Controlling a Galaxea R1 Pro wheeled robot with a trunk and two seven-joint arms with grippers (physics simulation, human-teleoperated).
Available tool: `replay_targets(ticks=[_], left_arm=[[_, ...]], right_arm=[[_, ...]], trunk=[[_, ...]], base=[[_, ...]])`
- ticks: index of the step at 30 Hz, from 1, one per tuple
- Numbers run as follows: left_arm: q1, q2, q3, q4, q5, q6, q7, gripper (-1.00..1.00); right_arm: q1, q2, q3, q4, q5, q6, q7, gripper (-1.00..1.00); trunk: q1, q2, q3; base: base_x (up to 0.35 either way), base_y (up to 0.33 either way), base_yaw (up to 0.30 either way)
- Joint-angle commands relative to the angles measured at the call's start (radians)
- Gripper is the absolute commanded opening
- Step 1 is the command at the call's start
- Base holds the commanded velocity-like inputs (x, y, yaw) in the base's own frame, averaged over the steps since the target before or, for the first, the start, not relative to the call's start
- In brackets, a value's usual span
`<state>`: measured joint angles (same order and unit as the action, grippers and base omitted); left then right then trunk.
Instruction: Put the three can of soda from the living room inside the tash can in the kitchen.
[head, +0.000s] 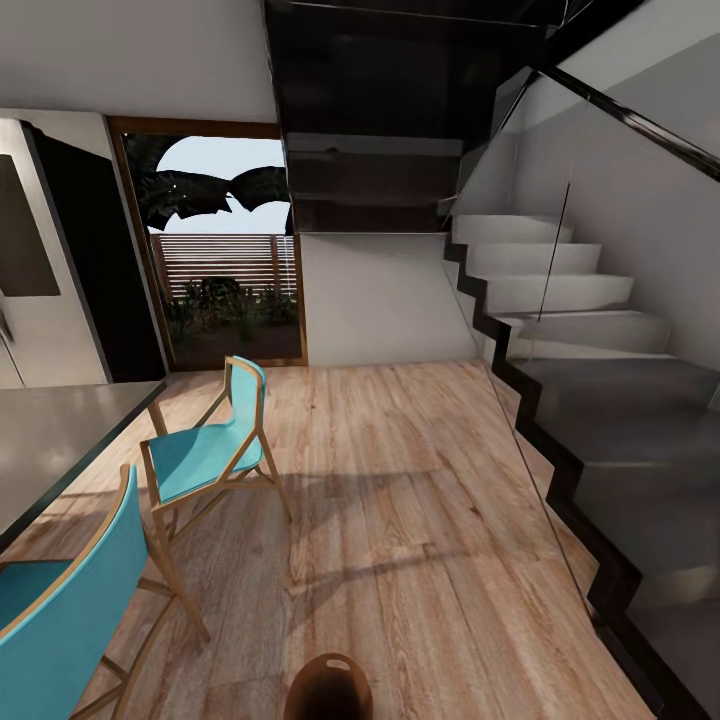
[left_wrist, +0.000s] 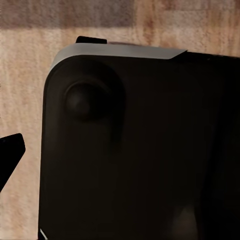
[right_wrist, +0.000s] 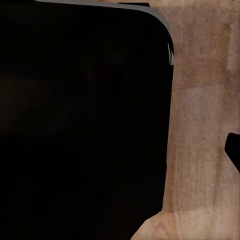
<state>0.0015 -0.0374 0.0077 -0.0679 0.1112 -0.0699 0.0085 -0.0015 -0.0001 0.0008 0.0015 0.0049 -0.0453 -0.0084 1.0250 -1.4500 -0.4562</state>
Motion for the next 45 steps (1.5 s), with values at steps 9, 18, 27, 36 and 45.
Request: replay_targets(ticks=[9, 18, 27, 36, 45], left_arm=[[0.0, 0.004, 0.0, -0.001, -0.005, -0.005, 0.001, 1.0], [0.0, 0.003, -0.003, 0.0, -0.007, -0.008, -0.002, 1.0], [0.006, -0.002, -0.012, -0.005, -0.016, -0.014, 0.003, 1.0], [0.018, -0.003, -0.014, -0.056, -0.066, -0.024, 0.009, 1.0], [0.018, -0.003, -0.014, -0.107, -0.1, -0.024, 0.009, 1.0]], right_arm=[[0.0, -0.001, 0.002, 0.0, 0.0, -0.009, -0.005, 1.0], [0.0, 0.0, 0.002, 0.0, -0.003, -0.01, -0.007, 1.0], [0.006, -0.006, -0.004, 0.006, 0.007, -0.017, -0.013, 1.0], [0.058, -0.018, -0.033, 0.057, 0.025, -0.015, -0.015, 1.0], [0.072, -0.018, -0.033, 0.06, 0.025, -0.015, -0.015, 1.0]], trunk=[[0.0, 0.0, 0.0], [0.0, 0.0, 0.0], [0.0, 0.0, 0.0], [0.0, 0.0, 0.0], [0.0, 0.0, 0.0]], base=[[0.0, 0.0, 0.0], [0.0, 0.0, 0.0], [0.0, 0.0, 0.0], [0.0, 0.0, 0.0], [0.0, 0.0, 0.0]])
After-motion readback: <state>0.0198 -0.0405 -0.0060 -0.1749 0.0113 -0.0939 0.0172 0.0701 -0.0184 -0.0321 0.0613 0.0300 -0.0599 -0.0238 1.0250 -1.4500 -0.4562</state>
